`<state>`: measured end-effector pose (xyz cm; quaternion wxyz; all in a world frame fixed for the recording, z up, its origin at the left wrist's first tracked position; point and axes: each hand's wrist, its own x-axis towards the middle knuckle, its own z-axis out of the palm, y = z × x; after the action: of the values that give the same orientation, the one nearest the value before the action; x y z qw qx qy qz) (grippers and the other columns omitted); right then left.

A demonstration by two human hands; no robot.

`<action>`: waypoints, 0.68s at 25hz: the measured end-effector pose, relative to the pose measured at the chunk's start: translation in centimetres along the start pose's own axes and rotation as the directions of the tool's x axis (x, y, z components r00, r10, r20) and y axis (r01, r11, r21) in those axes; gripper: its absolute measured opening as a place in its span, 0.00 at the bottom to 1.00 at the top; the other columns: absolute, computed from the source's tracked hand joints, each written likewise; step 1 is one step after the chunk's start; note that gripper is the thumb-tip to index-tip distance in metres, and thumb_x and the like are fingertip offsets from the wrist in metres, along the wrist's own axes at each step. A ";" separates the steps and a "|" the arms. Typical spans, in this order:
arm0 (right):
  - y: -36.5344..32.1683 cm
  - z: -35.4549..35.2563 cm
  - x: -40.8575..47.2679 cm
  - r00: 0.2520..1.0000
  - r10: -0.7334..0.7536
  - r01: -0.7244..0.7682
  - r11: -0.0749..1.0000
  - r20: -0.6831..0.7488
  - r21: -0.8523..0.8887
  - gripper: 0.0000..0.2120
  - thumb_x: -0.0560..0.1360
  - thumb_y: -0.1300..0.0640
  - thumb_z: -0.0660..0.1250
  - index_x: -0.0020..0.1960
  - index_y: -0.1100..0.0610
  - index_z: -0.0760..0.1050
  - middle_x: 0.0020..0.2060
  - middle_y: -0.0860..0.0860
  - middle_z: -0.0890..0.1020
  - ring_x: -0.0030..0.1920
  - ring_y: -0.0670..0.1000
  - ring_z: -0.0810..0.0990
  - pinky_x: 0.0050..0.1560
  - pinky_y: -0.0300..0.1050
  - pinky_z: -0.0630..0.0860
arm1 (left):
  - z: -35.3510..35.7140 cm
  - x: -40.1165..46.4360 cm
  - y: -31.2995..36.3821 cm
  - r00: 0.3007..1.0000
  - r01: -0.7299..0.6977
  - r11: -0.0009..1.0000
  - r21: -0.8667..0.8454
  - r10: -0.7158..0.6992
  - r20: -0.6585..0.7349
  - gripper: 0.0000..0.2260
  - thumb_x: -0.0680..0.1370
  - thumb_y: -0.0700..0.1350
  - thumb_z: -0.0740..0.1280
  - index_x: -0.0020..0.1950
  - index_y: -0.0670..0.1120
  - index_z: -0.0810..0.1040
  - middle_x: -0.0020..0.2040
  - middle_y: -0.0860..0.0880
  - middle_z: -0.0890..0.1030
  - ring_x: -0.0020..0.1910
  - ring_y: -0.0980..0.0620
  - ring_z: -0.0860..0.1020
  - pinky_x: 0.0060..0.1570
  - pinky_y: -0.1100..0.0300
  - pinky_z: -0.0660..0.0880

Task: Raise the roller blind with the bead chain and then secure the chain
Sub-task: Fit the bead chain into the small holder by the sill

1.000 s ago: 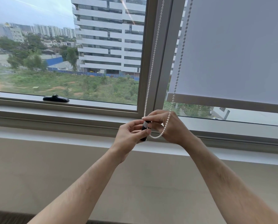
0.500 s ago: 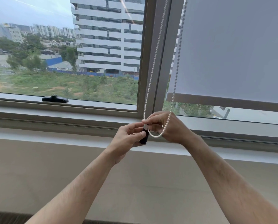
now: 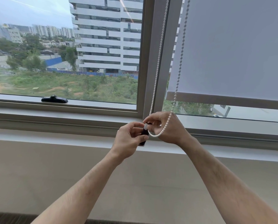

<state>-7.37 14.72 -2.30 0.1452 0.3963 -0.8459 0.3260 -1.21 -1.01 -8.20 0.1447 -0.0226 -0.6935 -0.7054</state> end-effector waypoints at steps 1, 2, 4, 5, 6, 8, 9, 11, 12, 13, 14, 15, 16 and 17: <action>-0.1 0.1 0.0 1.000 0.009 -0.009 0.999 -0.013 -0.034 0.05 0.70 0.57 0.74 0.46 0.50 0.85 0.34 0.43 0.83 0.33 0.38 0.78 0.37 0.30 0.69 | 0.0 0.0 0.0 1.000 -0.004 1.000 0.006 0.004 -0.003 0.14 0.71 0.30 0.73 0.48 0.49 0.82 0.38 0.49 0.86 0.36 0.51 0.83 0.40 0.53 0.82; -0.1 0.2 -0.1 0.999 0.021 -0.022 0.998 -0.025 -0.058 0.05 0.69 0.56 0.74 0.45 0.49 0.84 0.33 0.42 0.81 0.32 0.37 0.76 0.36 0.28 0.67 | 0.0 0.0 -0.1 1.000 -0.007 1.000 0.013 0.007 -0.006 0.14 0.71 0.30 0.74 0.46 0.49 0.82 0.37 0.50 0.86 0.36 0.52 0.83 0.40 0.54 0.82; -0.2 0.4 -0.2 0.998 0.052 -0.056 0.995 -0.045 -0.079 0.05 0.68 0.55 0.73 0.43 0.48 0.83 0.31 0.40 0.79 0.31 0.35 0.75 0.34 0.26 0.65 | 0.1 0.1 -0.1 1.000 -0.013 0.999 0.030 0.014 -0.020 0.14 0.70 0.30 0.74 0.45 0.49 0.83 0.37 0.50 0.87 0.36 0.53 0.83 0.40 0.55 0.82; -0.3 0.6 -0.2 0.996 0.067 -0.071 0.995 -0.052 -0.076 0.05 0.68 0.55 0.73 0.43 0.48 0.83 0.30 0.39 0.78 0.31 0.34 0.76 0.34 0.25 0.65 | 0.1 0.1 -0.2 0.999 -0.016 0.999 0.035 0.017 -0.029 0.14 0.70 0.30 0.74 0.45 0.49 0.83 0.37 0.50 0.87 0.36 0.53 0.83 0.40 0.54 0.83; -0.3 0.7 -0.2 0.995 0.078 -0.081 0.995 -0.057 -0.064 0.05 0.68 0.55 0.73 0.43 0.48 0.82 0.30 0.38 0.78 0.32 0.34 0.76 0.34 0.25 0.65 | 0.1 0.1 -0.2 0.999 -0.019 0.999 0.033 0.020 -0.038 0.14 0.70 0.30 0.74 0.45 0.49 0.83 0.38 0.50 0.87 0.36 0.53 0.83 0.41 0.53 0.83; -0.2 1.0 -0.2 0.993 0.099 -0.099 0.995 -0.063 -0.007 0.05 0.69 0.55 0.73 0.45 0.49 0.83 0.33 0.39 0.81 0.33 0.35 0.78 0.37 0.27 0.68 | 0.0 0.2 -0.3 0.999 -0.019 1.000 0.016 0.020 -0.049 0.13 0.70 0.31 0.75 0.45 0.49 0.83 0.38 0.49 0.87 0.37 0.53 0.84 0.41 0.53 0.83; 0.0 1.1 -0.2 0.992 0.115 -0.113 0.992 -0.059 0.048 0.05 0.70 0.55 0.74 0.46 0.49 0.83 0.36 0.41 0.83 0.34 0.37 0.79 0.39 0.31 0.71 | -0.1 0.3 -0.3 0.999 -0.018 1.000 0.003 0.018 -0.046 0.12 0.70 0.32 0.75 0.45 0.49 0.83 0.38 0.50 0.87 0.37 0.53 0.84 0.41 0.53 0.83; 0.3 1.5 -0.4 0.986 0.161 -0.150 0.969 -0.043 0.195 0.07 0.71 0.56 0.75 0.48 0.50 0.83 0.40 0.45 0.85 0.36 0.41 0.81 0.42 0.37 0.77 | -0.1 0.2 -0.5 0.999 -0.014 0.999 -0.032 0.013 -0.029 0.12 0.70 0.33 0.75 0.45 0.49 0.83 0.38 0.50 0.87 0.38 0.53 0.84 0.42 0.53 0.83; 0.5 1.7 -0.5 0.982 0.183 -0.166 0.951 -0.041 0.262 0.09 0.71 0.56 0.75 0.50 0.50 0.83 0.41 0.46 0.85 0.37 0.41 0.81 0.43 0.38 0.78 | -0.1 0.2 -0.5 1.000 -0.010 0.999 -0.053 0.009 -0.019 0.12 0.70 0.33 0.75 0.45 0.49 0.83 0.38 0.50 0.87 0.39 0.53 0.84 0.42 0.52 0.83; 0.8 1.9 -0.7 0.978 0.202 -0.178 0.933 -0.048 0.313 0.11 0.71 0.55 0.76 0.52 0.49 0.82 0.43 0.46 0.84 0.38 0.40 0.81 0.43 0.36 0.77 | -0.2 0.1 -0.6 1.000 -0.007 0.997 -0.074 0.006 -0.009 0.11 0.71 0.33 0.75 0.45 0.49 0.83 0.38 0.50 0.86 0.39 0.53 0.84 0.43 0.51 0.83; 1.1 2.2 -0.9 0.973 0.221 -0.187 0.917 -0.059 0.353 0.13 0.71 0.53 0.76 0.55 0.48 0.80 0.45 0.47 0.82 0.40 0.39 0.80 0.44 0.33 0.76 | -0.2 0.1 -0.7 1.000 -0.004 0.996 -0.093 0.004 0.000 0.10 0.71 0.34 0.75 0.46 0.48 0.82 0.39 0.49 0.86 0.40 0.52 0.84 0.43 0.50 0.83; 1.4 2.4 -1.1 0.968 0.241 -0.197 0.899 -0.066 0.390 0.15 0.71 0.51 0.76 0.57 0.46 0.78 0.47 0.47 0.81 0.42 0.39 0.80 0.44 0.32 0.76 | -0.2 0.0 -0.8 1.000 -0.003 0.995 -0.104 0.003 0.009 0.10 0.71 0.34 0.75 0.47 0.47 0.82 0.39 0.49 0.86 0.40 0.51 0.84 0.44 0.50 0.83; 1.7 2.6 -1.4 0.963 0.263 -0.211 0.876 -0.063 0.434 0.17 0.71 0.48 0.76 0.58 0.44 0.76 0.48 0.48 0.80 0.43 0.40 0.80 0.45 0.33 0.76 | -0.2 0.0 -0.9 1.000 -0.002 0.994 -0.109 0.004 0.019 0.10 0.71 0.33 0.75 0.48 0.46 0.82 0.39 0.49 0.86 0.40 0.51 0.84 0.45 0.50 0.83; 2.0 2.8 -1.7 0.957 0.285 -0.229 0.845 -0.046 0.483 0.18 0.71 0.46 0.75 0.58 0.42 0.74 0.49 0.49 0.80 0.45 0.41 0.80 0.46 0.34 0.77 | -0.2 0.0 -1.0 1.000 -0.001 0.994 -0.110 0.004 0.028 0.10 0.71 0.33 0.74 0.48 0.46 0.81 0.39 0.50 0.86 0.40 0.51 0.84 0.45 0.50 0.83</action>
<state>-7.79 14.73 -6.13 0.0479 0.2830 -0.7763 0.5613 -1.41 -1.18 -9.14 0.1342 -0.0416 -0.6554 -0.7421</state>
